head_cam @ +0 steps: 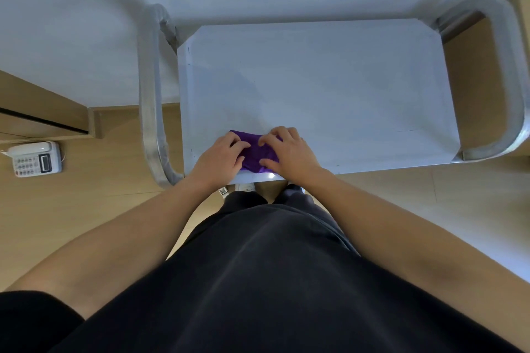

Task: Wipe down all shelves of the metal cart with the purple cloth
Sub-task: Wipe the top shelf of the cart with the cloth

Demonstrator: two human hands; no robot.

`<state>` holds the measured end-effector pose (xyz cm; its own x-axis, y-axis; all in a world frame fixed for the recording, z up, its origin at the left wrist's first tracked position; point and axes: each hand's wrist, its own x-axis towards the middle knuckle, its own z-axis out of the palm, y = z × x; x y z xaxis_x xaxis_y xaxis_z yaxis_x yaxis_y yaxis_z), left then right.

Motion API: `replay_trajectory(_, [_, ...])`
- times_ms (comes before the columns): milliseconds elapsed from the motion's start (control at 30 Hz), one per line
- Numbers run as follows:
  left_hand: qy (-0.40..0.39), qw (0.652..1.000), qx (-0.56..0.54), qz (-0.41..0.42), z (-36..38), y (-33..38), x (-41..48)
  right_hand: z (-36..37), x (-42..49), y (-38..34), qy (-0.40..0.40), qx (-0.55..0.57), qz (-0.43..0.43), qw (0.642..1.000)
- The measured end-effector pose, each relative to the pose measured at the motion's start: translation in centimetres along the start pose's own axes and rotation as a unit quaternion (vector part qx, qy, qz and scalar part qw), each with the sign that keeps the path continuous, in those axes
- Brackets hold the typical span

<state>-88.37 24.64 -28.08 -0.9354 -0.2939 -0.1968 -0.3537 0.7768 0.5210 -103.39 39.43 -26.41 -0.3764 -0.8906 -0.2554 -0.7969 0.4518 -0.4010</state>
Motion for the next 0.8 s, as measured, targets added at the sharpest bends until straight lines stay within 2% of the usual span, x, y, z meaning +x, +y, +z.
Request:
replay_trajectory(67, [0.000,1.000,0.016,-0.023,0.1,0.2,0.0,0.4,0.1,-0.4,-0.033,-0.024,0.027,0.999])
replay_trajectory(233, [0.043,0.995,-0.017,-0.087,0.3,0.6,-0.9,0.5,1.0,-3.7,-0.009,-0.042,0.122,0.992])
replay_trajectory(400, [0.057,0.987,-0.027,-0.148,0.1,-0.1,-3.0,1.7,1.3,-5.8,-0.074,-0.056,0.181,0.979])
replay_trajectory(567, [0.059,0.987,-0.018,-0.148,0.5,0.2,-4.9,1.9,1.3,-6.2,-0.075,-0.080,0.143,0.984])
replay_trajectory(800, [0.091,0.989,-0.001,-0.117,2.0,2.7,-7.6,1.4,-3.4,-3.7,-0.045,0.115,0.122,0.985])
